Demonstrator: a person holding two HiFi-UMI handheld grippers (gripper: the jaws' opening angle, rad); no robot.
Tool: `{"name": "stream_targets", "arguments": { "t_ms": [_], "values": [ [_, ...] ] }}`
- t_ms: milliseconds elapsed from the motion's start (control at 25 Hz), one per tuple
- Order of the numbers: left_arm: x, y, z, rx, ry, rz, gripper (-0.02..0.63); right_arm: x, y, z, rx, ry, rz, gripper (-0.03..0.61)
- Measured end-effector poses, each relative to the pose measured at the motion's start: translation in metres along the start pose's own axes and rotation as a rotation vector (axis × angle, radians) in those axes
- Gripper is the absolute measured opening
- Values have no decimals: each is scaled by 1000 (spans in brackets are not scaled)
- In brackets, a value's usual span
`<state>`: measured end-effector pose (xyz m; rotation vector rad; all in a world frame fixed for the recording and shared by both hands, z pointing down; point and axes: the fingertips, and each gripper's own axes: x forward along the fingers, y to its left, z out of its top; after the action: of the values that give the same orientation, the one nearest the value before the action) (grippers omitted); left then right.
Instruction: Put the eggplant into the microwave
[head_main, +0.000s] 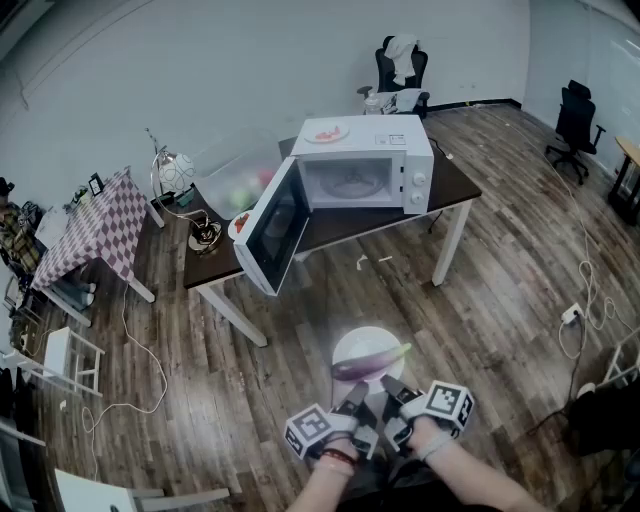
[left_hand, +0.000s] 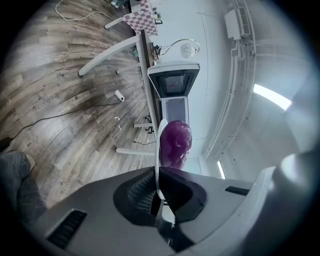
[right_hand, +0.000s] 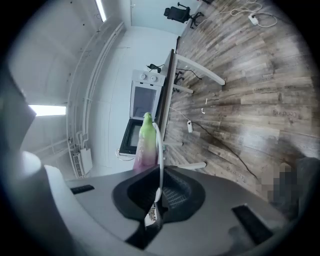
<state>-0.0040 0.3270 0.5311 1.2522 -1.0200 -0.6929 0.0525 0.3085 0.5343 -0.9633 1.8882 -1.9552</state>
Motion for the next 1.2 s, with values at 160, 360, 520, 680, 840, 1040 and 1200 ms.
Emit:
{"name": "stream_targets", "arguments": {
  "t_ms": [160, 360, 520, 680, 840, 1040, 1200],
  "values": [
    [10, -7, 7, 5, 10, -11, 12, 9, 3, 8, 23, -12, 24, 11],
    [20, -13, 13, 2, 18, -16, 12, 16, 10, 18, 7, -24, 16, 11],
    [26, -17, 18, -4, 20, -22, 12, 21, 13, 24, -1, -28, 19, 11],
    [35, -16, 22, -7, 21, -19, 12, 27, 12, 32, -2, -28, 12, 11],
    [49, -17, 28, -10, 25, -17, 12, 36, 12, 43, 5, -26, 9, 11],
    [73, -20, 39, -7, 38, -13, 12, 52, 9, 63, 23, -32, 4, 12],
    [93, -22, 50, -10, 40, -5, 12, 67, 10, 80, 25, -38, 8, 12]
  ]
}}
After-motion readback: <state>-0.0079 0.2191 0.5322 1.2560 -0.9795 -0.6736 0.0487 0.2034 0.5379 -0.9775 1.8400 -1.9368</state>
